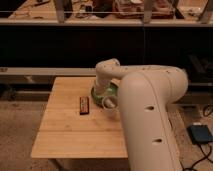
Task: Push the ceramic bowl across the table
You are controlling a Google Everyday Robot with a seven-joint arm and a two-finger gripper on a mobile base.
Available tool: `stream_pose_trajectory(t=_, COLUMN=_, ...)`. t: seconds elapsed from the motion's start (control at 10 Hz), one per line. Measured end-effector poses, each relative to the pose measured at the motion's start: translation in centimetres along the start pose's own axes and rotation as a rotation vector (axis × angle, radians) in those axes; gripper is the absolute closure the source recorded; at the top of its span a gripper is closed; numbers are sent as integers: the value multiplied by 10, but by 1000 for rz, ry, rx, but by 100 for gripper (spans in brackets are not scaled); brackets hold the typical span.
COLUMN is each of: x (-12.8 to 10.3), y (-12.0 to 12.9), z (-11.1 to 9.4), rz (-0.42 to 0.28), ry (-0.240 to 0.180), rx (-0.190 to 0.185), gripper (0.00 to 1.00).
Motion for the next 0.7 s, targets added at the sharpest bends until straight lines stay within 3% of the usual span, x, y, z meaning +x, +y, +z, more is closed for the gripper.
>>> stream_pose_trajectory(t=0.7, x=10, y=-18, z=39, rz=45, ry=-56, rx=24, gripper=100)
